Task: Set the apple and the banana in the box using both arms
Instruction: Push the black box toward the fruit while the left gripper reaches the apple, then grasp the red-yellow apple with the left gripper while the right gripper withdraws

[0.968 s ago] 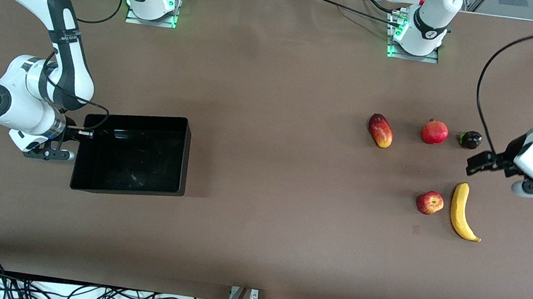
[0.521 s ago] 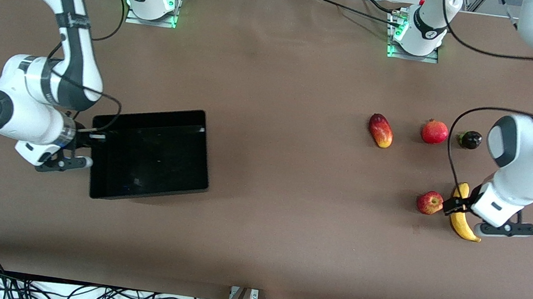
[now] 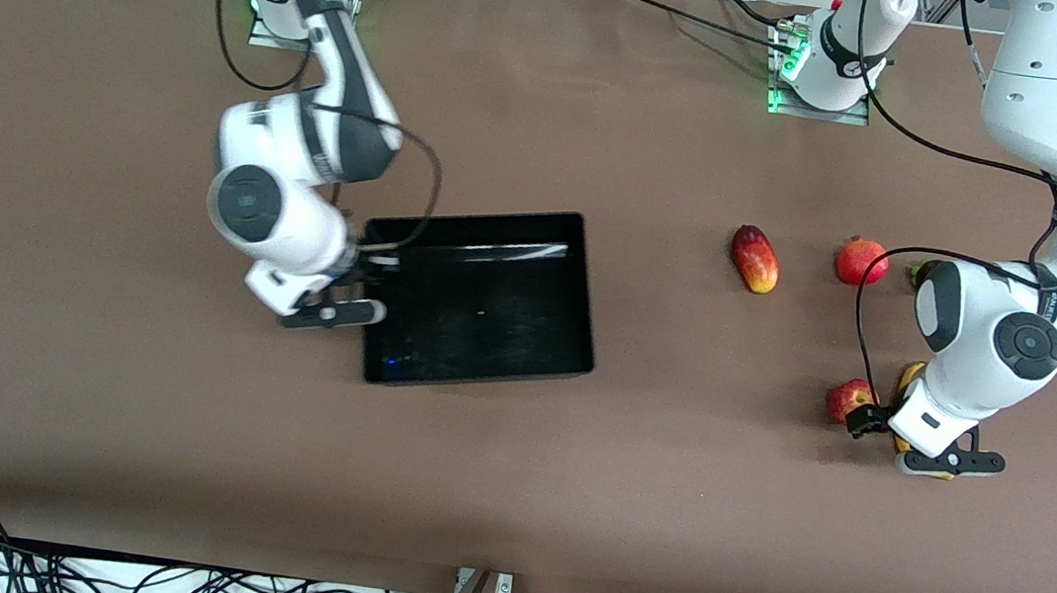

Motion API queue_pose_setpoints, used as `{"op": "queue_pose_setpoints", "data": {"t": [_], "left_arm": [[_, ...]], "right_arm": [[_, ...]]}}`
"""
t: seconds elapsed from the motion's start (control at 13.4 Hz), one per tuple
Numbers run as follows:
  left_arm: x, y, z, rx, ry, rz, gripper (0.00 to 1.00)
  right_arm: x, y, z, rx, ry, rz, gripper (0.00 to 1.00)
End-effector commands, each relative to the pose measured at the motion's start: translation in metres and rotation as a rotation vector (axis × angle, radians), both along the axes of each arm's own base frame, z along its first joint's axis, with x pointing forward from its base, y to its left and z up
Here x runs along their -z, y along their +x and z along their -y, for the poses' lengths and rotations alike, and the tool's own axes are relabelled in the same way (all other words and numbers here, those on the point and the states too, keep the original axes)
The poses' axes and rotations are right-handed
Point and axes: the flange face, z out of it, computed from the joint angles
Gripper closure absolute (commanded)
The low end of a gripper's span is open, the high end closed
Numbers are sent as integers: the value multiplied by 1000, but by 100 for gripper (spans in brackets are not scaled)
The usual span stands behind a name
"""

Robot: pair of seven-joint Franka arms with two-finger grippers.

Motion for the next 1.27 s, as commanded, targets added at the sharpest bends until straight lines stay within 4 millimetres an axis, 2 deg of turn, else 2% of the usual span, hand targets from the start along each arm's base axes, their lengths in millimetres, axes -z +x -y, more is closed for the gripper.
{"op": "queue_pose_setpoints", "data": {"t": [0.0, 0.15, 0.3, 0.45, 0.6, 0.67, 0.74, 0.82, 0.89, 1.04, 1.12, 1.19], "left_arm": [[13, -12, 12, 22, -9, 5, 0], [18, -16, 23, 28, -23, 0, 0], [22, -19, 23, 28, -23, 8, 0], [28, -24, 21, 33, -19, 25, 0], [34, -28, 19, 35, -16, 42, 0], [37, -31, 18, 34, -17, 41, 11], [39, -32, 18, 32, -17, 44, 46], [41, -35, 18, 37, -13, 39, 86], [42, -36, 18, 48, -10, 36, 100], [40, -36, 19, 46, -11, 33, 100], [35, -35, 20, 41, -15, 32, 100], [23, -35, 24, 34, -21, 22, 100]], "right_arm": [[3, -10, -63, 71, 36, 33, 100], [18, -33, -120, 134, 72, 47, 100], [32, -51, -161, 203, 90, 85, 100], [49, -67, -184, 228, 89, 98, 100], [60, -72, -189, 230, 84, 98, 100], [62, -73, -190, 230, 80, 95, 100], [63, -73, -190, 230, 79, 94, 84], [62, -72, -188, 231, 80, 95, 56], [61, -71, -187, 219, 80, 100, 1], [43, -61, -178, 223, 87, 111, 0], [25, -49, -164, 238, 87, 119, 0], [-1, -32, -139, 257, 76, 128, 0]]}}
